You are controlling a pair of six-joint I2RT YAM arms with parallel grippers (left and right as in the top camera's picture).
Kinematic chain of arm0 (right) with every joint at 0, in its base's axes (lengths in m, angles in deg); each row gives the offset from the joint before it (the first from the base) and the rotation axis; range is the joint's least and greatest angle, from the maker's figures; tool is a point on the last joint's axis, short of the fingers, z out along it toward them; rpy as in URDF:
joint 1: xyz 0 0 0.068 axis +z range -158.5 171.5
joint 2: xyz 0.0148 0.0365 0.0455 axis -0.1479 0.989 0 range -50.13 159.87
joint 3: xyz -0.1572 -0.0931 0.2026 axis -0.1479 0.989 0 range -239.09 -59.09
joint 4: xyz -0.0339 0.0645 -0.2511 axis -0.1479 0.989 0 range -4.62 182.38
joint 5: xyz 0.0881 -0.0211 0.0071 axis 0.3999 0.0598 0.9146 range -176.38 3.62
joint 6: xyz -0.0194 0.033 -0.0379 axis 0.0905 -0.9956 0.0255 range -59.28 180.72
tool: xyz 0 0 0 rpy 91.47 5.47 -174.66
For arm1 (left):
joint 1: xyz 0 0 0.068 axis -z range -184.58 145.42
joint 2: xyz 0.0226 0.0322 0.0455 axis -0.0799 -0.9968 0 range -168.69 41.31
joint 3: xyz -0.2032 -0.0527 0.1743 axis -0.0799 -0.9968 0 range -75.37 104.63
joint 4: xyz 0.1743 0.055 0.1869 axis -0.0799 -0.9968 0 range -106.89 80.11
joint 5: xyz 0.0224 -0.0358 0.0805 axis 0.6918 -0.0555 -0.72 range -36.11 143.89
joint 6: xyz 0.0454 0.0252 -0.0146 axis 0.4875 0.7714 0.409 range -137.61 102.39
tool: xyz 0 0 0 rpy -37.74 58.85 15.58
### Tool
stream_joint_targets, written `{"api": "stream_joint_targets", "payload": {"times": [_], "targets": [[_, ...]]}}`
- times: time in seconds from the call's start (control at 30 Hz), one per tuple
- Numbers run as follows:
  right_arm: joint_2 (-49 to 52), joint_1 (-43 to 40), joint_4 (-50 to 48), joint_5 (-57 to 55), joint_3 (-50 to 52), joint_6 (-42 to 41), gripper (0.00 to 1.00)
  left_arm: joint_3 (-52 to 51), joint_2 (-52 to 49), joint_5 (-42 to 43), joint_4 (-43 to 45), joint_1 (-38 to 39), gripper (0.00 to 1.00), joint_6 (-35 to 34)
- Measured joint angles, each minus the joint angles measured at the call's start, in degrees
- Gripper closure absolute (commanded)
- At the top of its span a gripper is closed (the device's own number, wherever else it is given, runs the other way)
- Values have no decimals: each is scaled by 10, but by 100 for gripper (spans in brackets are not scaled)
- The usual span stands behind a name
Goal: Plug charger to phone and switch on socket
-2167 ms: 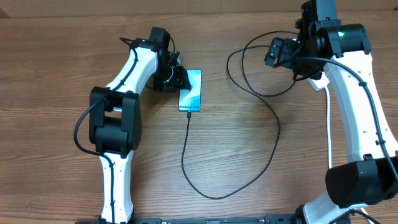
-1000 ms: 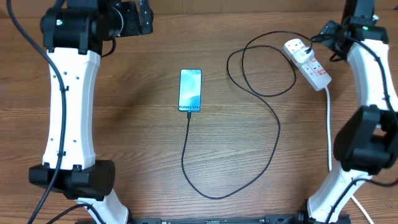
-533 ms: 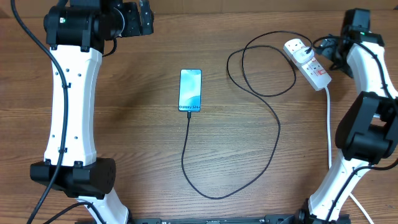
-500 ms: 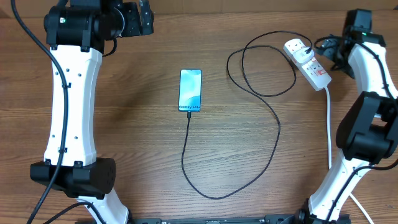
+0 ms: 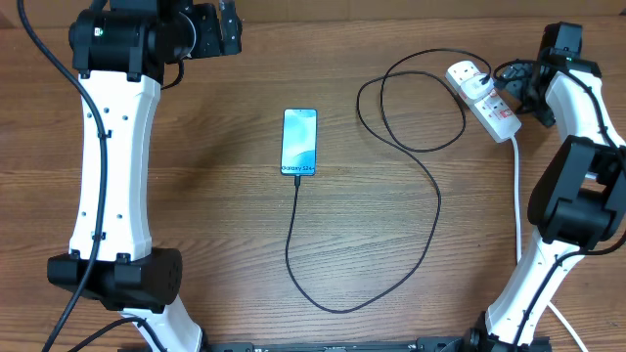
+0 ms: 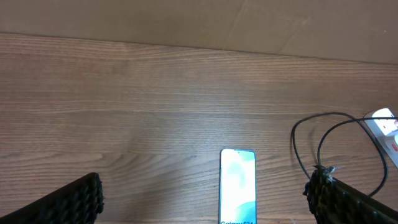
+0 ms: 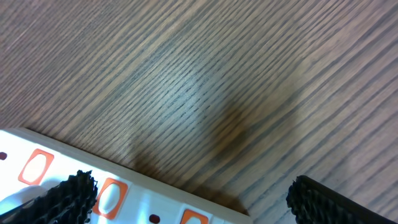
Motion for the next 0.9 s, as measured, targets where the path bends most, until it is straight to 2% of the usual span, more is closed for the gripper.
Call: {"api": "stream_joint_targets", "payload": {"times": [0.9], "targets": [[15, 0, 3, 30, 0, -10, 0, 0, 0, 0, -1, 0, 0, 0]]}}
